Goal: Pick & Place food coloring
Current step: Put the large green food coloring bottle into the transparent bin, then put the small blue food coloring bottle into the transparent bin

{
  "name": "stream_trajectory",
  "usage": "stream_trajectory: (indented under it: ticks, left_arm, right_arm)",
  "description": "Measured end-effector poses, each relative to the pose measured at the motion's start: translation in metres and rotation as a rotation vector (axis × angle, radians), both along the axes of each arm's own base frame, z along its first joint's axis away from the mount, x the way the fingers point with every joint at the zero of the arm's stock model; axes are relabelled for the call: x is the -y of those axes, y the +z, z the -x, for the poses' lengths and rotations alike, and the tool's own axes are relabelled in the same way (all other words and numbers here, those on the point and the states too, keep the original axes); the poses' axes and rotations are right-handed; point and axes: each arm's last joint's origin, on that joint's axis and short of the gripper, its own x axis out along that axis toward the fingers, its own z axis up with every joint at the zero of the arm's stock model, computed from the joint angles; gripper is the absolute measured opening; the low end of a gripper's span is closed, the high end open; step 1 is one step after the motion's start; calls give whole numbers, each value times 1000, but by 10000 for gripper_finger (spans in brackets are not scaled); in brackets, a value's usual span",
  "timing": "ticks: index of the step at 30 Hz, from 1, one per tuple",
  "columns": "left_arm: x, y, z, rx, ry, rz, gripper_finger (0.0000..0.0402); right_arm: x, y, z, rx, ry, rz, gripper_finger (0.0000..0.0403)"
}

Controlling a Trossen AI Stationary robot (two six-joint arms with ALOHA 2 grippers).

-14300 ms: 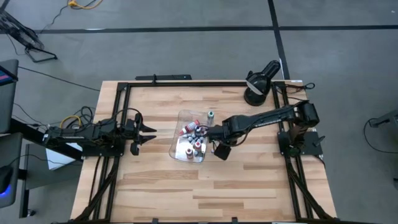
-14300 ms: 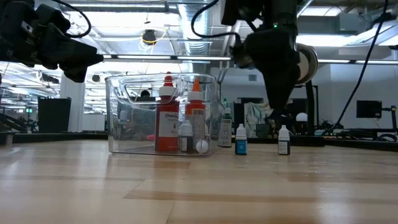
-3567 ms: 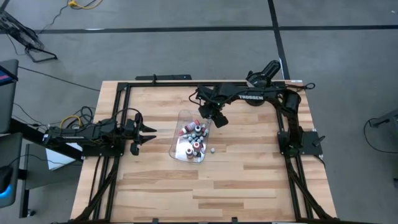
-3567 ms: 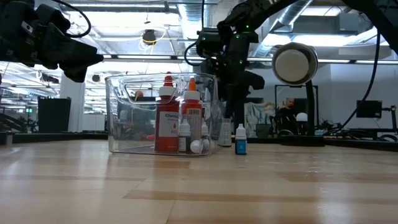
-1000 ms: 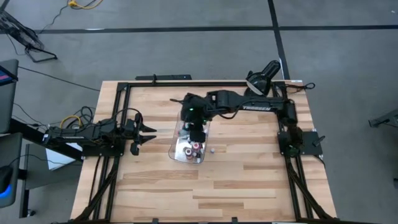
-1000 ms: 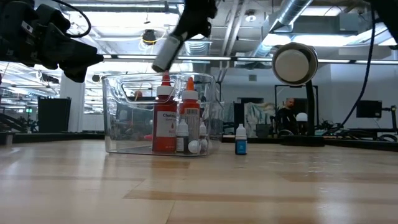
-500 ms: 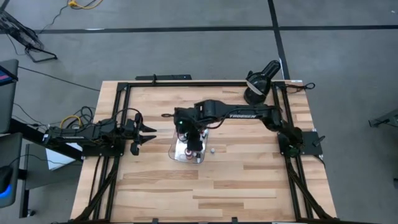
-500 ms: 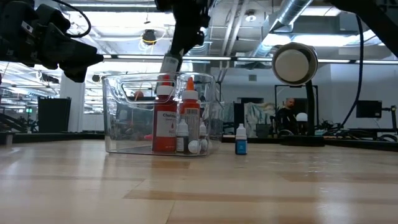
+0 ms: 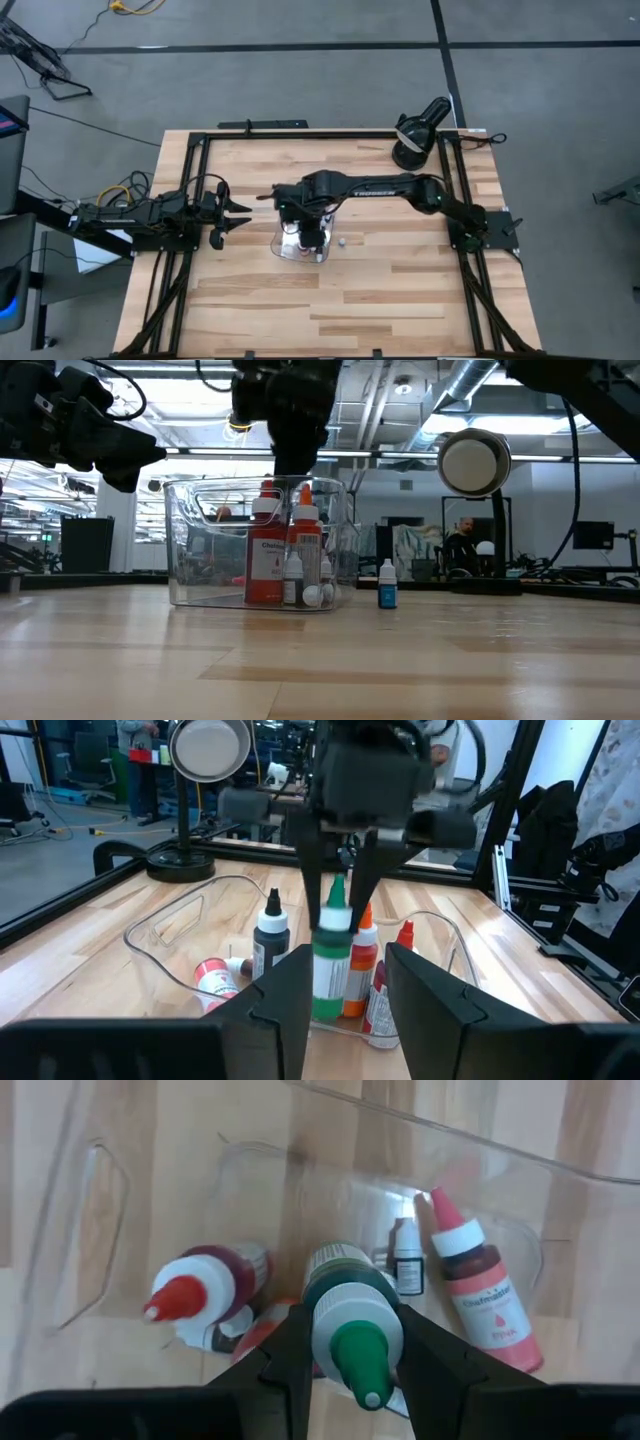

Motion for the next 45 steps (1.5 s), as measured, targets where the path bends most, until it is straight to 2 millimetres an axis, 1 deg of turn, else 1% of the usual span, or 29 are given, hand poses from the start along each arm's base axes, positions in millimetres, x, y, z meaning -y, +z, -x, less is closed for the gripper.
stream_trajectory:
  ticks: [4,9,16,18,24,27,31,37,40,45]
  left_arm:
    - [0,0,0,0,0,0,118]
    - [0,0,0,0,0,0,118]
    - [0,0,0,0,0,0,118]
    - [0,0,0,0,0,0,118]
    - [0,0,0,0,0,0,118]
    - [0,0,0,0,0,0,118]
    - [0,0,0,0,0,0,118]
    - [0,0,0,0,0,0,118]
    - [0,0,0,0,0,0,118]
    - [0,0,0,0,0,0,118]
  right_arm:
    - [0,-9,-4,-9,0,2,107]
    - [2,-9,-5,1,-8,52,107]
    - [9,-10,-4,-16,-18,49,107]
    - [9,-10,-4,-14,-17,48,118]
    - [7,-9,-3,-21,-3,47,181]
    - [4,-9,-3,-20,39,51,196]
    - [1,-9,-3,-19,49,49,195]
    - [4,-9,-2,-25,43,49,181]
    - [7,-2,1,-16,7,42,176]
    - [12,32,14,44,-100,12,176]
